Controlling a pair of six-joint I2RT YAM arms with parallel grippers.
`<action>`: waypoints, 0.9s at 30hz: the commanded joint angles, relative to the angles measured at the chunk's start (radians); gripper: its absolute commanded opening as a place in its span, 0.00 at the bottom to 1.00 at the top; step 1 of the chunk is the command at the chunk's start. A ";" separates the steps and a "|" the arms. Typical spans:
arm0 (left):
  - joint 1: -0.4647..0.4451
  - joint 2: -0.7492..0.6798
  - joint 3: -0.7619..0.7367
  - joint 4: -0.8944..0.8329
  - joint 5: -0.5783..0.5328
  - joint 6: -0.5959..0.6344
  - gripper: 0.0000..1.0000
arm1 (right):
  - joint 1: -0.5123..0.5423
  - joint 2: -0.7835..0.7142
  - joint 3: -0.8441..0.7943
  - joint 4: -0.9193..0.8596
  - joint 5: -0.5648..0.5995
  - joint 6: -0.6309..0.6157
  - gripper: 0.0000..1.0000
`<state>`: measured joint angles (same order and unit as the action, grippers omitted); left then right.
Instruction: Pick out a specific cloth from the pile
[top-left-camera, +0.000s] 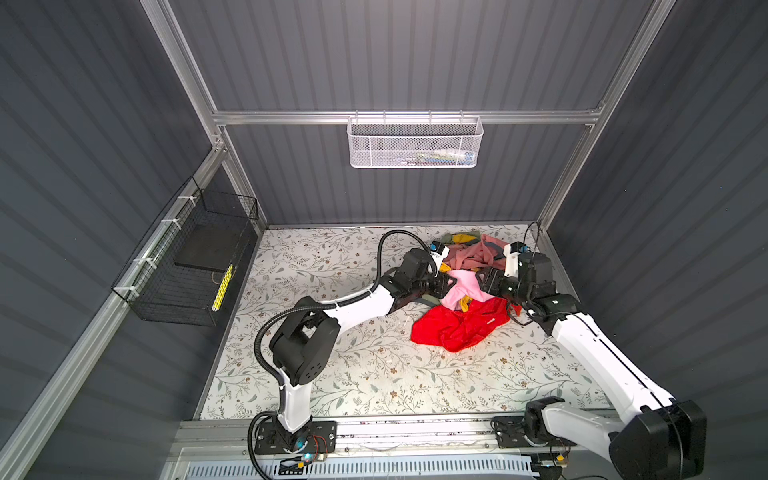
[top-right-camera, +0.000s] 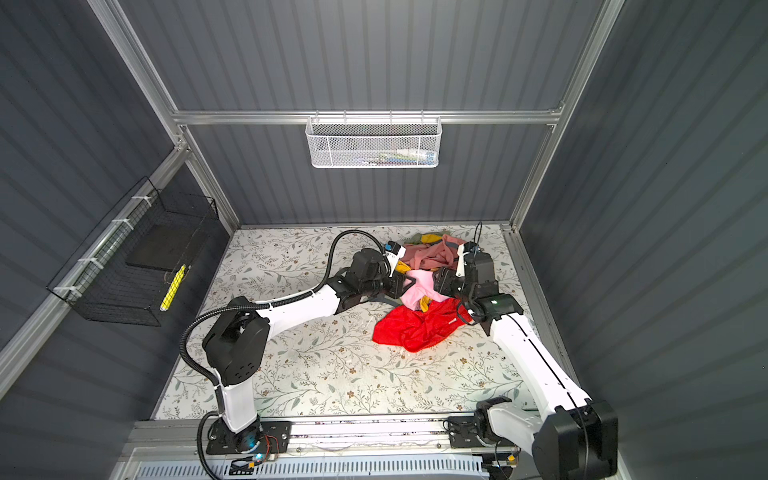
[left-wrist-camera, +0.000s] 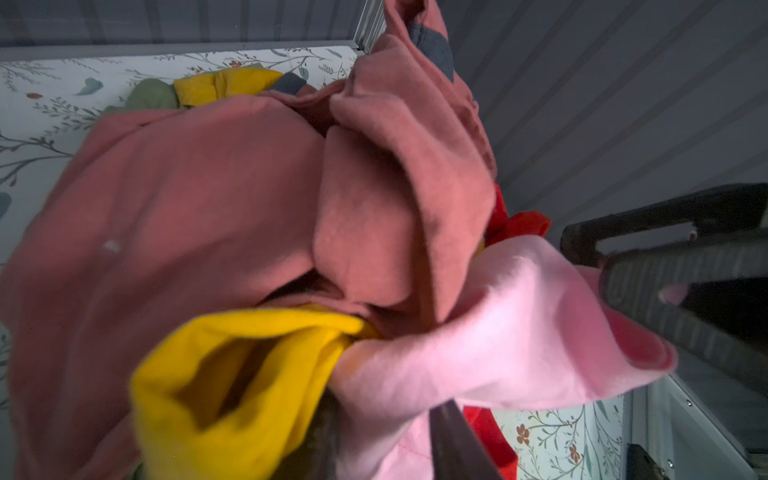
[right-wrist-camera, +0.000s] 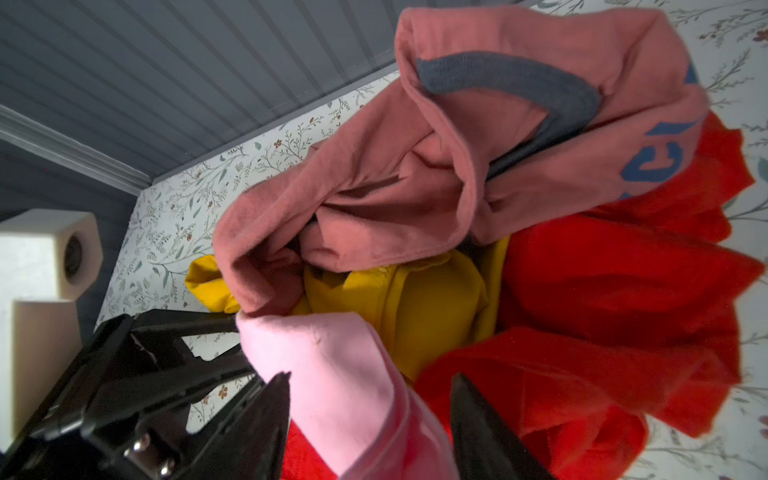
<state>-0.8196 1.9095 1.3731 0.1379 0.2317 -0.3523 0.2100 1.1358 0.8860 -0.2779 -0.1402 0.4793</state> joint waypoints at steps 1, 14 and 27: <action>-0.004 0.020 0.026 0.000 0.024 -0.005 0.22 | -0.004 -0.010 -0.016 0.031 -0.052 0.017 0.59; -0.003 -0.123 0.129 -0.083 -0.040 0.124 0.00 | -0.017 -0.078 -0.104 0.078 -0.009 0.075 0.71; -0.003 -0.279 0.229 -0.221 -0.059 0.215 0.00 | -0.029 -0.126 -0.150 0.148 -0.001 0.088 0.85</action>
<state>-0.8196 1.7092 1.5307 -0.0917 0.1738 -0.1925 0.1860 1.0142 0.7551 -0.1650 -0.1463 0.5552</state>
